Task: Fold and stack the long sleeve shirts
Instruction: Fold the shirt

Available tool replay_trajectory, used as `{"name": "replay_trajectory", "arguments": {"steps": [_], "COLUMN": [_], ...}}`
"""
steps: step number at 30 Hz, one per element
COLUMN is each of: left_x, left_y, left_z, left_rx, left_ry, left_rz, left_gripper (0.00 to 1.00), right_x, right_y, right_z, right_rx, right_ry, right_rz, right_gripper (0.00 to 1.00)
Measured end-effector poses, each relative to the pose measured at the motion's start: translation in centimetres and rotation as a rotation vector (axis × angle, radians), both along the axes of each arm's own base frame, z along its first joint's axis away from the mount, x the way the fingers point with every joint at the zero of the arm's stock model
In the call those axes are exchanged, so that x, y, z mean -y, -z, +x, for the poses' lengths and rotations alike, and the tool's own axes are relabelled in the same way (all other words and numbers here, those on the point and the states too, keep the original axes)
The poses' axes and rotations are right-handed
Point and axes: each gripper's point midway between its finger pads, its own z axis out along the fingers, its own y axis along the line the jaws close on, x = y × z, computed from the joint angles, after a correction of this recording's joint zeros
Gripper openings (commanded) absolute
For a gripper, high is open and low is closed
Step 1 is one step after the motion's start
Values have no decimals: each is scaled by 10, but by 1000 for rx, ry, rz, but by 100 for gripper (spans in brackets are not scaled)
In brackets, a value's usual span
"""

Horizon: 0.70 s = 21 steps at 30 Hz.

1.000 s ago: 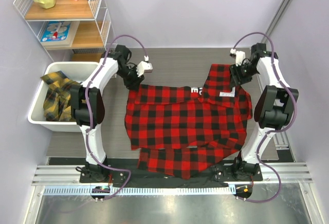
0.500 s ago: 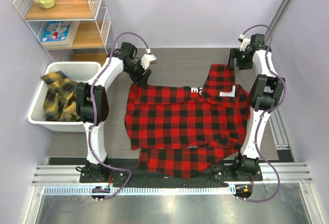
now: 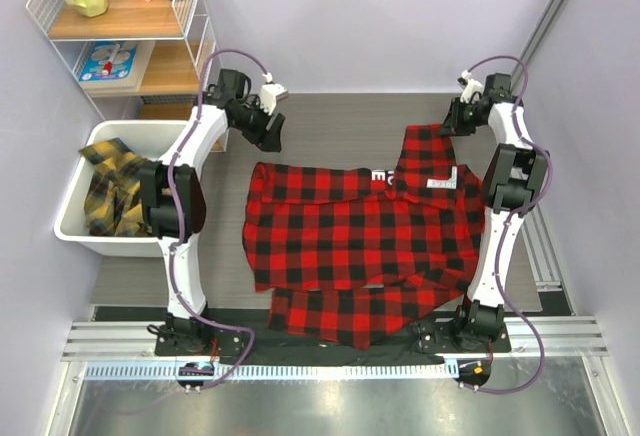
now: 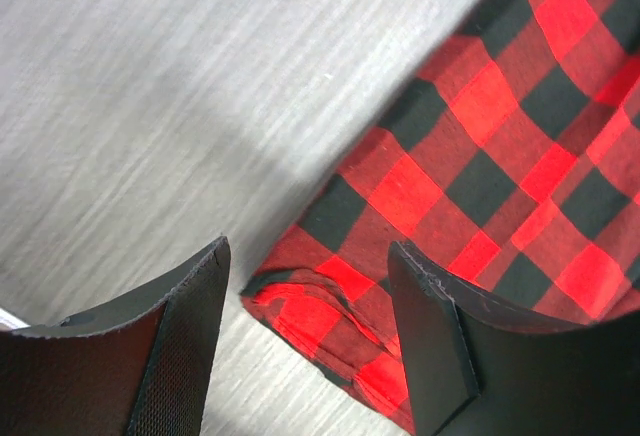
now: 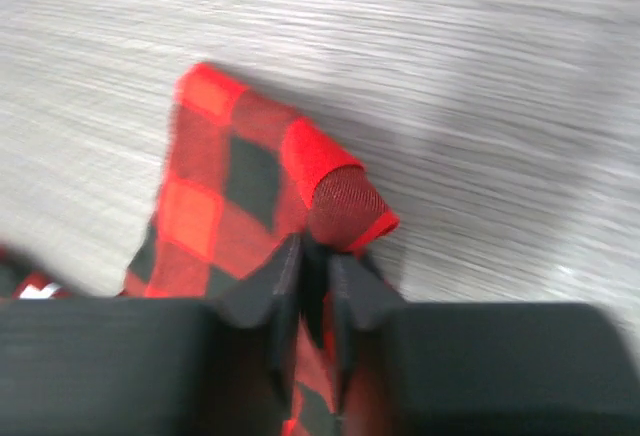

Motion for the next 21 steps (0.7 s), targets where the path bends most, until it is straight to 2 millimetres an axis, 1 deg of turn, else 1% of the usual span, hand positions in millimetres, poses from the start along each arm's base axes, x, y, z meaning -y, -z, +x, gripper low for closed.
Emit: {"name": "replay_trajectory", "arguments": {"steps": [1,4,5,7,9,10,11,12,13,14,15,16,17,18,19,20,21], "left_x": [-1,-3,-2,-2,-2,-2,-2,-2,-2,-2,-2,-1,-2,-2,-2,-2,-2], "left_y": [-2,-5,-6,-9,-13,-15,-18,-22,-25,-29,-33,-37,-40,-43,-45,-46,-47], "left_z": [3,9,11,12,9,6,2,-2,-5,-12,-16,-20,-28,-33,-39,-47,-54], "left_rx": [4,16,20,29,35,38,41,47,53,57,60,71,74,76,81,85,86], "left_ry": [-16,-42,-45,-53,-52,-50,-48,-44,-42,-37,-34,-28,-22,-16,-7,10,25], "left_rz": [-8,-26,-33,-47,-56,-61,-65,-70,-73,-79,-83,-89,-93,-98,-102,-103,-104], "left_gripper": [65,65,65,65,65,65,65,65,65,65,65,66,66,67,69,70,71], "right_x": [-6,-20,-26,-38,-53,-64,-74,-90,-103,-119,-136,-154,-169,-183,-192,-197,-198], "right_y": [-3,-19,-27,-50,-76,-92,-105,-119,-127,-135,-138,-137,-135,-128,-121,-110,-104], "right_z": [-1,-12,-20,-42,-70,-92,-108,-134,-155,-179,-205,-236,-265,-295,-320,-347,-365], "right_rx": [8,26,26,46,68,85,100,131,142,174,195,202,216,222,217,230,221], "right_ry": [-18,-72,-92,-144,-204,-252,-290,-352,-402,-471,-540,-619,-696,-778,-843,-927,-962], "right_rz": [28,81,97,111,111,105,99,82,75,59,42,33,23,17,15,-6,-13], "right_gripper": [2,1,1,1,1,1,1,1,1,1,4,10,17,43,58,69,85]}}
